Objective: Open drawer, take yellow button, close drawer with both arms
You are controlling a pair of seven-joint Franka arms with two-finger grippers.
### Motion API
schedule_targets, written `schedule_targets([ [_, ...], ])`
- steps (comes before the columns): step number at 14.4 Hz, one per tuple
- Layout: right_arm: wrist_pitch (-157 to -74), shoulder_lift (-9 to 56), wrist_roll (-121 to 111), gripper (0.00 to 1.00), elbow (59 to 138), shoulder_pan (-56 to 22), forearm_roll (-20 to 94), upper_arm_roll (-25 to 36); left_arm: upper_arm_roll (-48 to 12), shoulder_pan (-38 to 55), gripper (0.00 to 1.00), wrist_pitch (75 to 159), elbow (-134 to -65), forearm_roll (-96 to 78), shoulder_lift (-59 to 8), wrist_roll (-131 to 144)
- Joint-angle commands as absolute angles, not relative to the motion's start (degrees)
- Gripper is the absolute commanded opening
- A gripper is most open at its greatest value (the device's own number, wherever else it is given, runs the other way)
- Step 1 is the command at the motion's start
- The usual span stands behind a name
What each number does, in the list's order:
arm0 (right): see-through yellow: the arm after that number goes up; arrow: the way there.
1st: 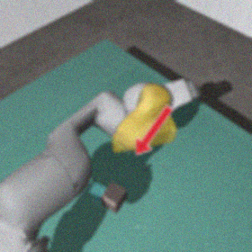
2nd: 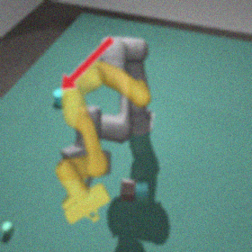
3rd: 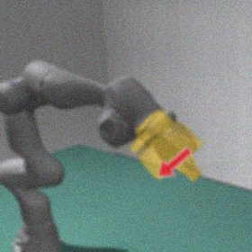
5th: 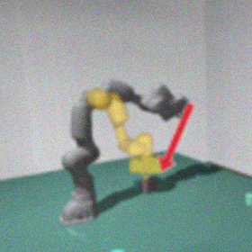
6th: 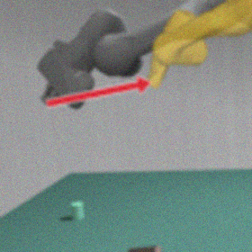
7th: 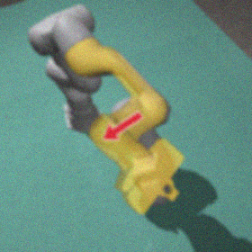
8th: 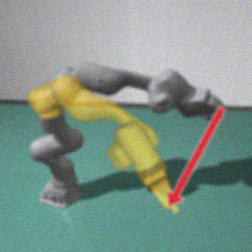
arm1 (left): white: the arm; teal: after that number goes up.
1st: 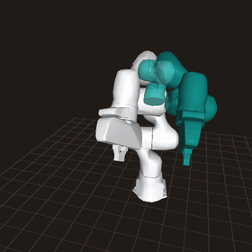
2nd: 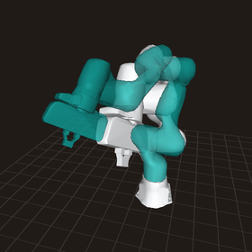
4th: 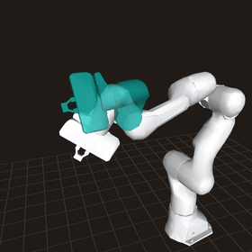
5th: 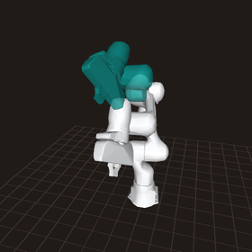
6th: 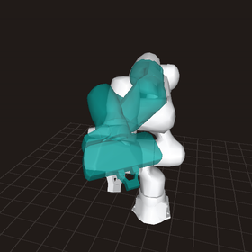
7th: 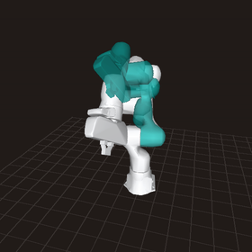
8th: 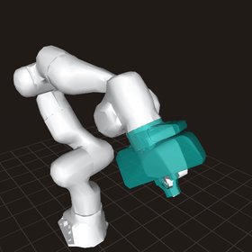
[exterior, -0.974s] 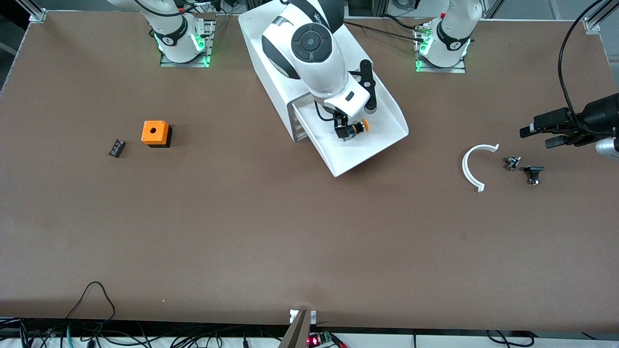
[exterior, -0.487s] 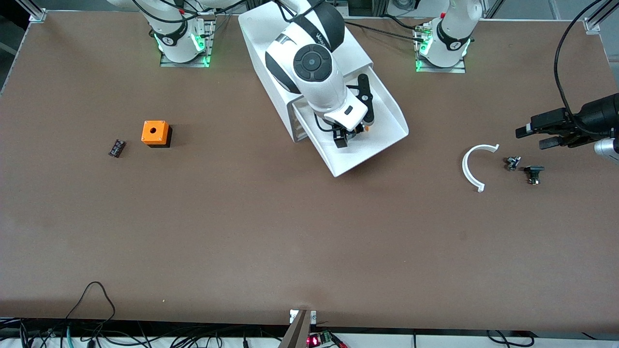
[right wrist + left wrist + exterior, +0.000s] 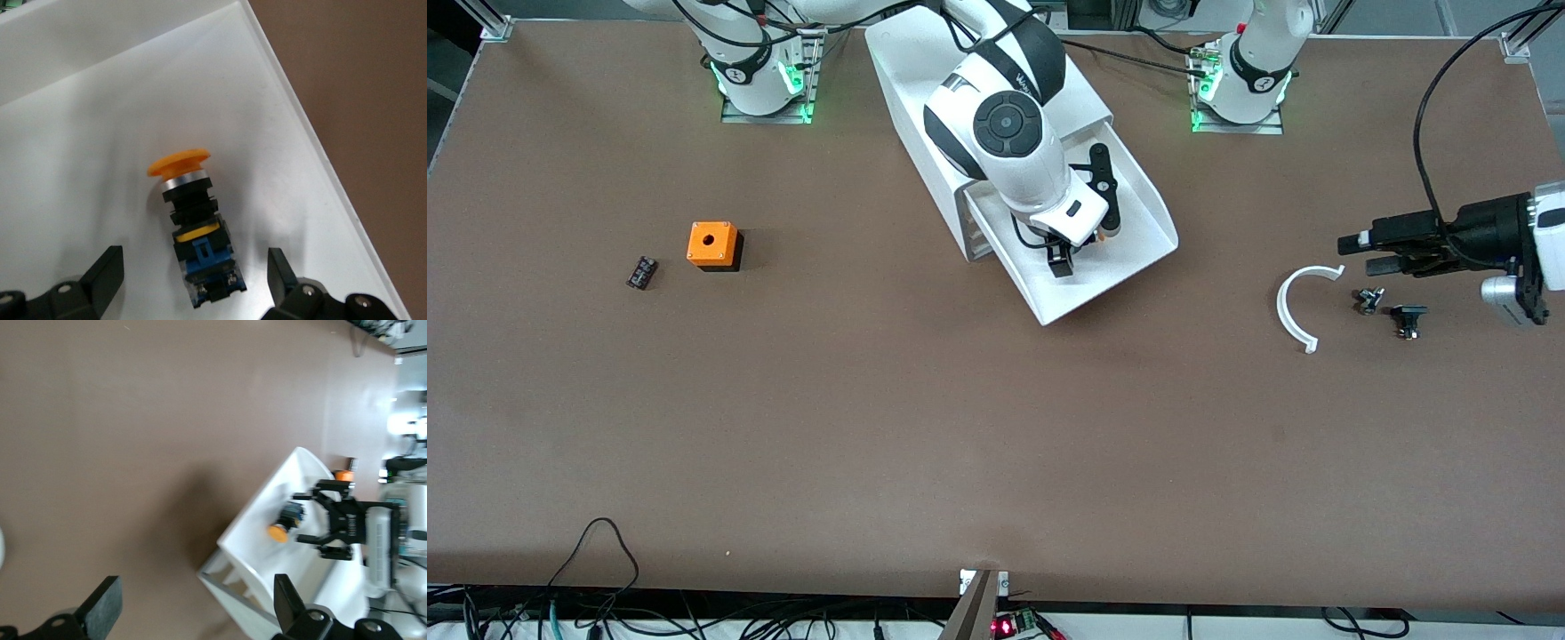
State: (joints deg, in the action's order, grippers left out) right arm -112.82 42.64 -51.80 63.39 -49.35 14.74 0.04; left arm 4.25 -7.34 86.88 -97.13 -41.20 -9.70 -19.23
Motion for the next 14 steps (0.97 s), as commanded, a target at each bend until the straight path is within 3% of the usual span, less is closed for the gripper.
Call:
schedule_targets([
  [1,-112.9,43.4,-52.5,0.77,61.7,-50.1,14.5,0.0,4.2,-7.6,1.00,85.8,-99.8,-46.0,-10.1,-19.0],
  [3,-112.9,43.4,-52.6,0.65,61.7,-50.1,14.5,0.0,4.2,-7.6,1.00,85.3,-99.8,-46.0,-10.2,-19.2],
  [10,-113.4,43.3,-52.2,0.35,61.5,-50.1,14.5,-0.4,4.0,-6.9,1.00,84.8,-101.0,-45.9,-11.6,-19.7],
  [14,-113.4,43.0,-52.1,0.25,61.5,-50.2,14.5,-0.5,4.0,-6.7,1.00,85.0,-102.7,-46.0,-12.0,-19.8],
])
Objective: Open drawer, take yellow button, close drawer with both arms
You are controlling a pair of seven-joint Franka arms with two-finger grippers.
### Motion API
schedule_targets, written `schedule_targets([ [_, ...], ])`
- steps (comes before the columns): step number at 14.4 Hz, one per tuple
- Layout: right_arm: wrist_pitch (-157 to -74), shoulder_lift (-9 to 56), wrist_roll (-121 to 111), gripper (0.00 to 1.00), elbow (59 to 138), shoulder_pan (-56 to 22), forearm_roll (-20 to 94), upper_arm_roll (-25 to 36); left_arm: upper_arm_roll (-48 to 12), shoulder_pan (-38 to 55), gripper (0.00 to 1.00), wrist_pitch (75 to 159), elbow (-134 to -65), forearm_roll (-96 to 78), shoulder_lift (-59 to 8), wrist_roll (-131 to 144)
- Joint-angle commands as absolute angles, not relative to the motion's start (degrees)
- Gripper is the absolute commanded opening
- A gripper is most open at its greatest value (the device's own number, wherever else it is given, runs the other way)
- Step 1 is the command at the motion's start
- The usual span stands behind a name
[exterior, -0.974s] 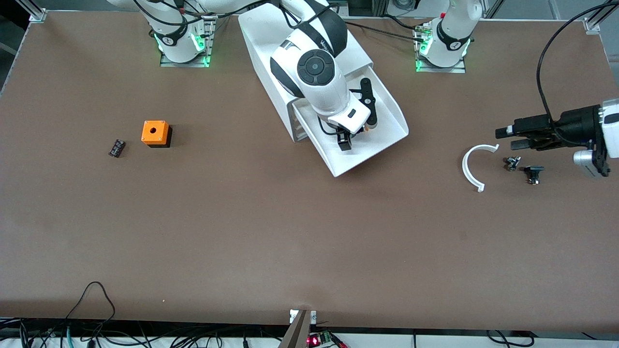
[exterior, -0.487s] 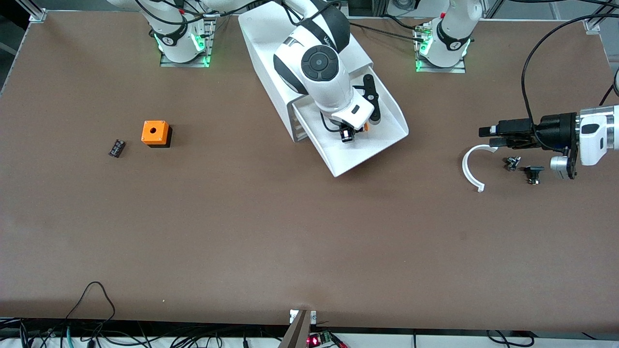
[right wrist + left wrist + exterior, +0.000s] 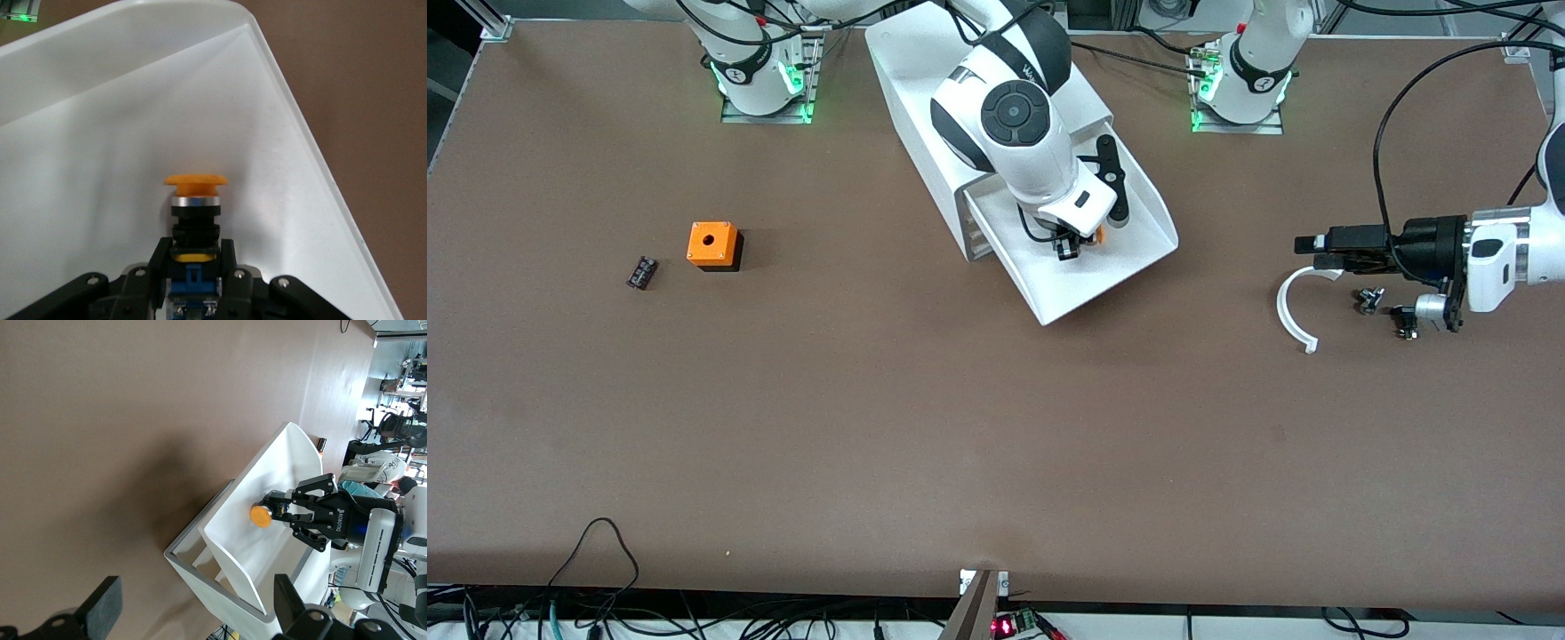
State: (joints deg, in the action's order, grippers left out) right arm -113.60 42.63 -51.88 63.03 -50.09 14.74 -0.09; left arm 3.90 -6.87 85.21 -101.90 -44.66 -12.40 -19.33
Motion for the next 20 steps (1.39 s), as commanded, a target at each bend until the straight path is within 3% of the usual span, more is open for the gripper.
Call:
schedule_targets([
  [1,-113.3,42.8,-52.1,0.25,61.5,-50.2,14.6,-0.5,4.0,-6.6,1.00,85.0,-102.7,-45.8,-11.8,-19.7],
  [5,-113.3,40.3,-51.4,0.23,61.5,-49.8,15.0,-0.4,3.8,-6.4,1.00,88.7,-102.7,-43.7,-11.2,-16.5],
  [11,-113.6,33.1,-33.3,0.23,62.0,-43.8,15.3,0.0,-5.7,-2.9,1.00,104.6,-103.8,-29.5,-11.7,3.9],
  [14,-117.0,32.7,-22.4,0.24,62.8,-40.2,15.0,0.1,-7.3,2.6,1.00,114.1,-106.1,-27.1,-14.7,16.0],
  [16,-117.0,32.3,-20.9,0.24,65.4,-35.3,14.9,0.3,-7.3,7.1,1.00,119.4,-106.2,-26.2,-17.0,23.2],
  [20,-116.4,29.0,-20.7,0.25,78.4,-32.4,14.9,7.6,-7.3,14.2,1.00,126.2,-106.1,-20.0,-19.5,37.7],
])
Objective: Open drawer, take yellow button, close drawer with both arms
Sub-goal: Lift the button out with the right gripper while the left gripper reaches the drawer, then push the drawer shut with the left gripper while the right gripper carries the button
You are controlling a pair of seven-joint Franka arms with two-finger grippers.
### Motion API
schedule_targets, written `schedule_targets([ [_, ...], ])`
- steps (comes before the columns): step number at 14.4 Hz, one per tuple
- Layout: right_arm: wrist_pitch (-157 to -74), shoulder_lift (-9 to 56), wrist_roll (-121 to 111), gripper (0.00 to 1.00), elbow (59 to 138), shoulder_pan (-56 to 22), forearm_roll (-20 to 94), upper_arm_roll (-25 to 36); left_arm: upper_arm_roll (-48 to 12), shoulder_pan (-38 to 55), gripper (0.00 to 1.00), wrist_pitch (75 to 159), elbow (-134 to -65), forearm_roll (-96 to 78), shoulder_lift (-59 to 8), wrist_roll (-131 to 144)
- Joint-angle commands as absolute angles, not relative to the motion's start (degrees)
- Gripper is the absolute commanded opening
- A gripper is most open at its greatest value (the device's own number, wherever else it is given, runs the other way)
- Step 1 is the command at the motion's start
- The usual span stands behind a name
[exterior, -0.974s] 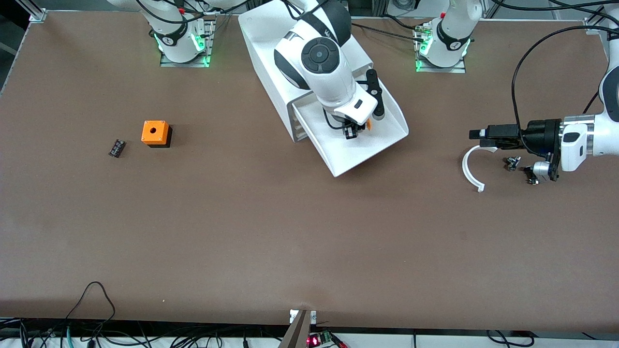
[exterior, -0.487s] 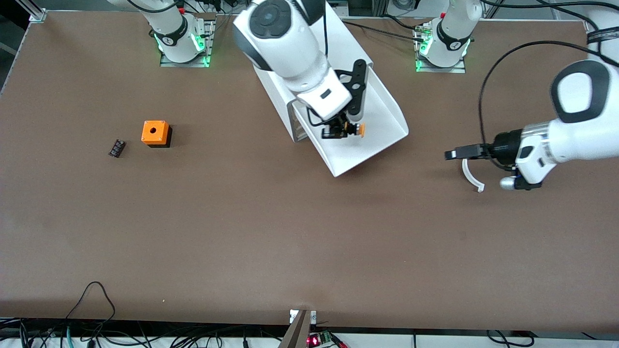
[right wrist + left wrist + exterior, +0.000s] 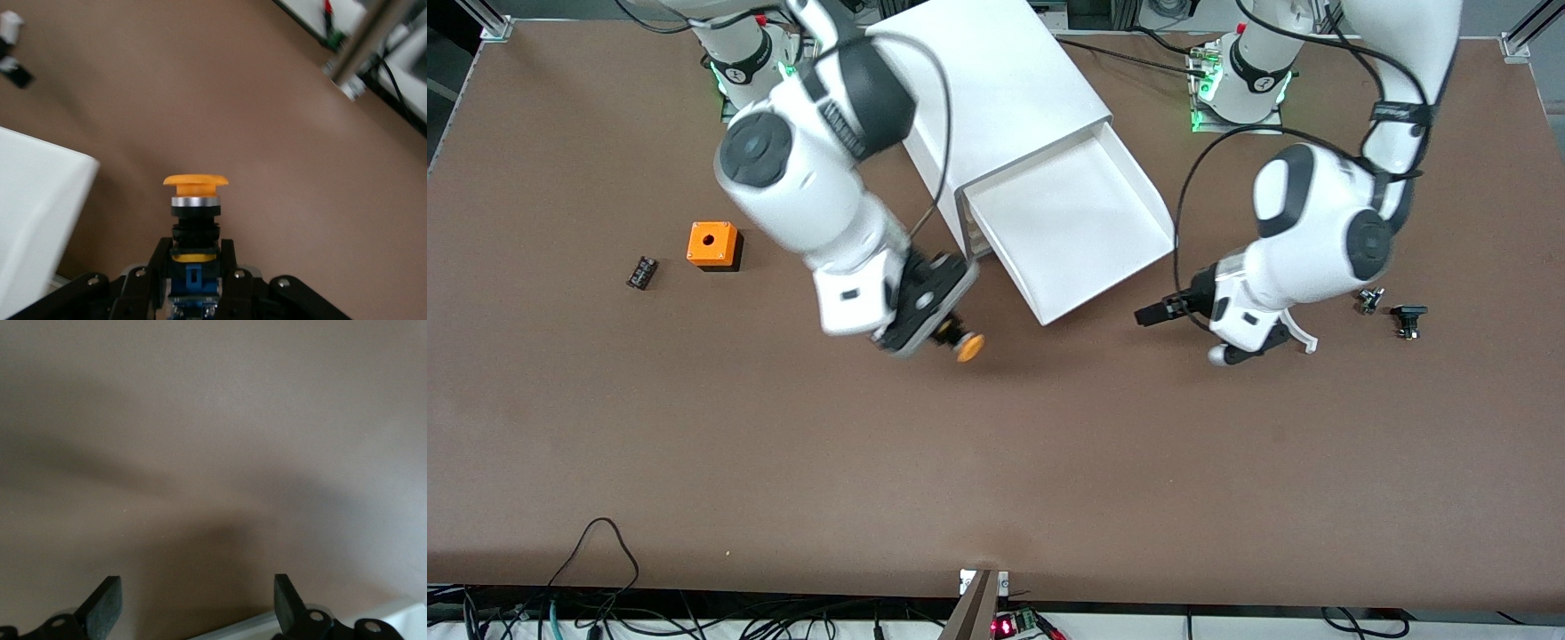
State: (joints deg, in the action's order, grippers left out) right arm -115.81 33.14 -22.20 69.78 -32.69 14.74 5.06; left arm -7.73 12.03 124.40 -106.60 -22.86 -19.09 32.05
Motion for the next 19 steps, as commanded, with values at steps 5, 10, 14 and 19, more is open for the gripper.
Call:
schedule_targets([
  [5,-115.0,26.8,-13.1,0.25,89.6,-25.7,14.2,10.0,-7.4,18.4,1.00,126.2,-107.4,-17.8,-18.8,44.1],
  [10,-109.9,24.2,-13.0,0.29,98.2,-19.6,8.4,12.7,-10.6,19.2,1.00,125.6,-112.2,-17.8,-14.6,44.7],
  [14,-117.6,22.1,-18.7,0.29,105.0,-17.5,-0.9,12.7,-14.9,19.2,1.00,124.6,-115.6,-17.8,-12.0,44.7],
  [19,-126.7,21.9,-33.3,0.29,109.2,-13.3,-1.4,12.7,-19.2,19.3,1.00,121.8,-117.3,-17.8,-10.6,45.1],
])
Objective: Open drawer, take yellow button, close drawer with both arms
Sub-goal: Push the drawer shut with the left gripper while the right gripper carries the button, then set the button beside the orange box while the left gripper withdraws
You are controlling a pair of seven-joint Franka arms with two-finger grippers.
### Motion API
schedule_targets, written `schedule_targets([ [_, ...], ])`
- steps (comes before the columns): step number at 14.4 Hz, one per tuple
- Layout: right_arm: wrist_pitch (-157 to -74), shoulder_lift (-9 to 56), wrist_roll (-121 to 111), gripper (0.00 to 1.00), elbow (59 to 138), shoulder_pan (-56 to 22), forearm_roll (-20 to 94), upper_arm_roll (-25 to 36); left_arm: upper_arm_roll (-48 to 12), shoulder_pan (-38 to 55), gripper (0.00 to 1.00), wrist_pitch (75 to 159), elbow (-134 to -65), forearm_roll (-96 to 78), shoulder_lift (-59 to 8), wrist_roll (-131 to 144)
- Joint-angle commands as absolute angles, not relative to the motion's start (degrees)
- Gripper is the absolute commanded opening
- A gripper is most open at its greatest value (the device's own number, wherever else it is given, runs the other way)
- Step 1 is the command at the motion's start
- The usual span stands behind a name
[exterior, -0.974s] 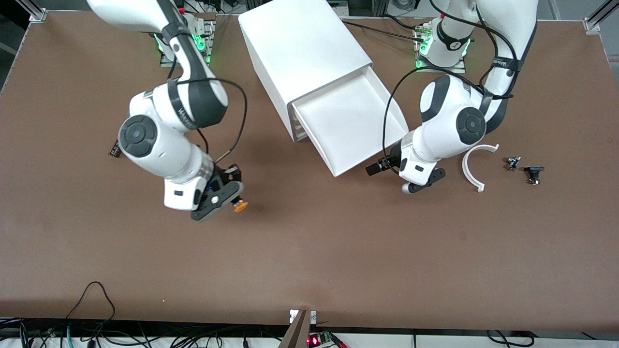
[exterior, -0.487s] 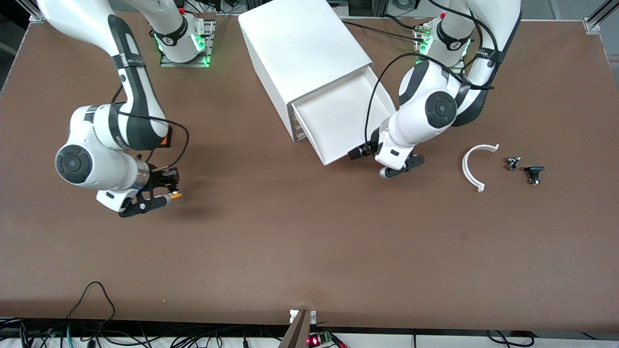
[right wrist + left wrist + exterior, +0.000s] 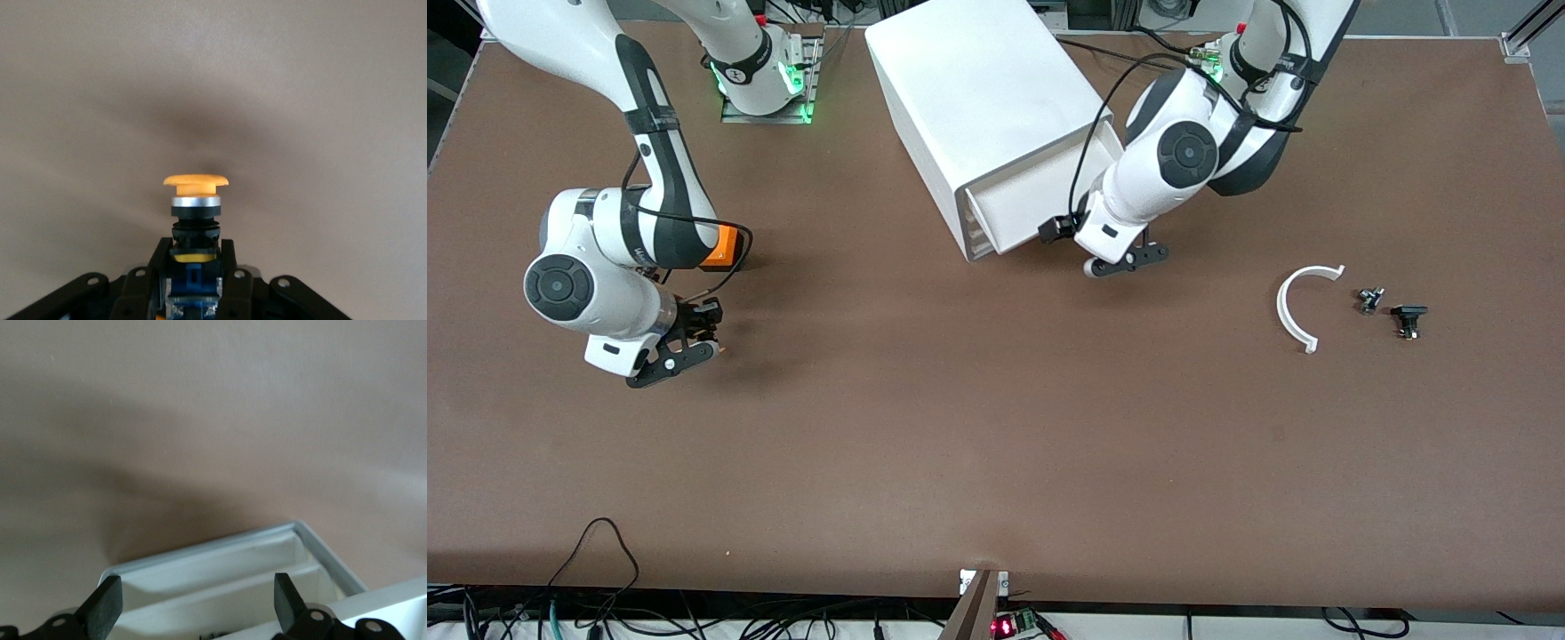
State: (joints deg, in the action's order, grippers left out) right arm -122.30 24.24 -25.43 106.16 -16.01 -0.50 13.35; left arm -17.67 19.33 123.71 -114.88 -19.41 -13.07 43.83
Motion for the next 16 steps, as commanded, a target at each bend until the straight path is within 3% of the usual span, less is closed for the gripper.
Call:
schedule_targets([
  [1,-128.3,22.0,-35.5,0.29,109.8,-12.1,-1.4,12.7,-20.2,19.3,1.00,121.7,-117.6,-17.8,-10.5,45.4],
  [8,-146.5,19.7,-36.6,0.29,124.7,-10.4,-0.4,12.6,-25.8,19.3,1.00,121.4,-118.8,-17.9,-10.2,51.1],
  [13,-147.0,20.9,-36.6,0.31,127.0,-9.2,2.0,12.5,-27.9,19.2,1.00,121.8,-119.1,-17.9,-10.2,50.1],
  [14,-146.5,20.9,-36.4,0.58,126.9,-9.2,2.0,12.5,-27.9,19.2,1.00,122.2,-119.1,-17.9,-10.3,50.1],
  [15,-146.3,20.8,-35.9,1.00,126.7,-9.2,2.2,12.4,-27.7,19.2,1.00,122.3,-119.3,-17.8,-10.3,50.0],
  [16,-145.6,20.6,-34.9,1.00,126.3,-9.2,2.2,12.4,-27.1,18.2,1.00,123.4,-119.4,-17.8,-10.3,49.9],
])
